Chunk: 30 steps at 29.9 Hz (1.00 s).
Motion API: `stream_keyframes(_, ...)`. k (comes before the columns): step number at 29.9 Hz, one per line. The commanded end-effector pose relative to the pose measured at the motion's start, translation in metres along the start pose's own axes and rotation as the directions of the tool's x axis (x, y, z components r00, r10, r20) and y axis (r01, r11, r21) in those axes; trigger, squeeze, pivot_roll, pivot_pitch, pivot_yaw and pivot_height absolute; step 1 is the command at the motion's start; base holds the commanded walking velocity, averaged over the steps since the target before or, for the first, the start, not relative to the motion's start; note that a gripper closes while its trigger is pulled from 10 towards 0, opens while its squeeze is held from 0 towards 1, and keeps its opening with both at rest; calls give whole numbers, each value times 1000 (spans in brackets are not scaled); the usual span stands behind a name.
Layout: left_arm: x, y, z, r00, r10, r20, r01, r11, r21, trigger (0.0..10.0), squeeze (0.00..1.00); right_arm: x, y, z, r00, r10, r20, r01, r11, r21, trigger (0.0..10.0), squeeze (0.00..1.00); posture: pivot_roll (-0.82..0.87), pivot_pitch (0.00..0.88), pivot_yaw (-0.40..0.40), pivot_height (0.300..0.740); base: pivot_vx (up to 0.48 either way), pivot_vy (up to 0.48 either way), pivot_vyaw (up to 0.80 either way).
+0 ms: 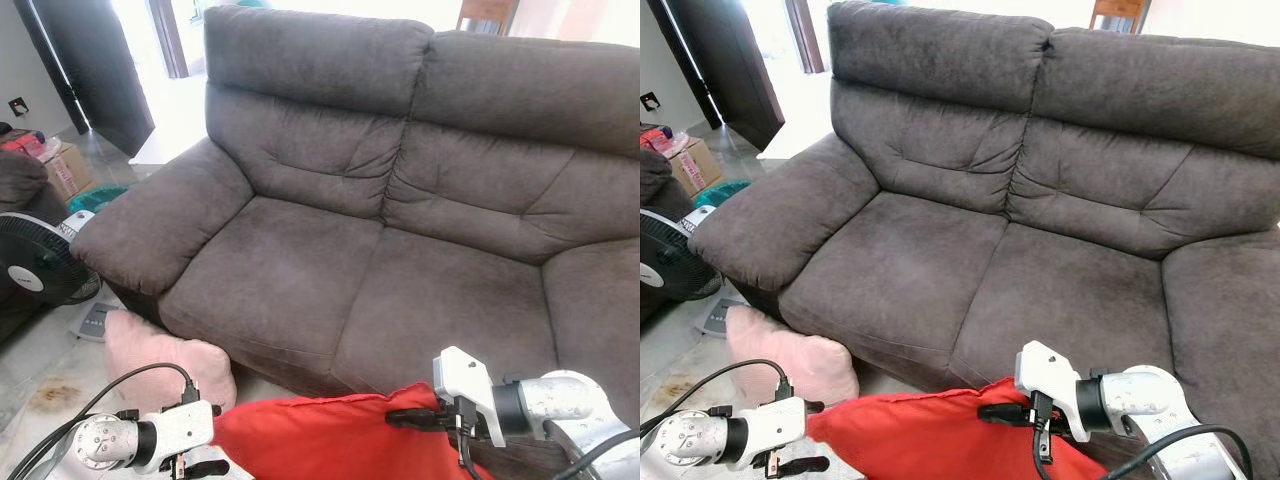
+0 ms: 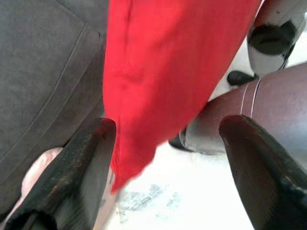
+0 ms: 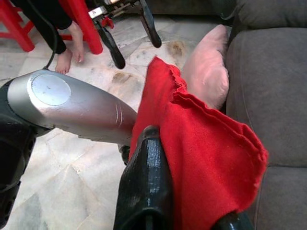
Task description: Move the pillow to the sofa from floor
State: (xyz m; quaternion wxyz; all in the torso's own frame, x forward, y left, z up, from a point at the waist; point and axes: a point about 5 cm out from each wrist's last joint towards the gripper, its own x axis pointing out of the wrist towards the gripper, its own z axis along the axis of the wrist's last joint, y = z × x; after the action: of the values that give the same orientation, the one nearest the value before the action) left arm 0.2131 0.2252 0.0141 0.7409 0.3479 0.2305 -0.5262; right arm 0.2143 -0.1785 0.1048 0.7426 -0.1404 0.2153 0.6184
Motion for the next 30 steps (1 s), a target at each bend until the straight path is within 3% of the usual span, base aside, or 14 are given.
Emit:
stream_keyframes(1,-1,0,-4,1000,-3,-19,3,1000,15,10000,0,-2,1,27,997,34,73,-26,994,-104,10000,0,52,13,-2,740,0,0,0)
stream_keyframes(5,1,-2,-5,1000,-5,-19,5,1000,8,10000,0,-1,1,29,996,40,74,-32,993,-111,10000,0,45,18,-8,740,0,0,0)
stream_keyframes(9,0,-5,-16,996,6,-83,-1,998,58,10000,0,1,4,35,994,72,76,-62,989,-136,10000,0,45,21,-13,740,0,0,0)
stream_keyframes(14,-1,3,-14,995,76,-59,-71,995,75,10000,0,2,7,39,993,92,73,-80,986,-148,10000,0,47,24,-14,740,0,0,0)
stream_keyframes(30,6,6,-15,995,82,-56,-75,991,111,10000,0,0,17,58,976,189,107,-163,964,-212,10000,0,32,25,-17,740,0,0,0)
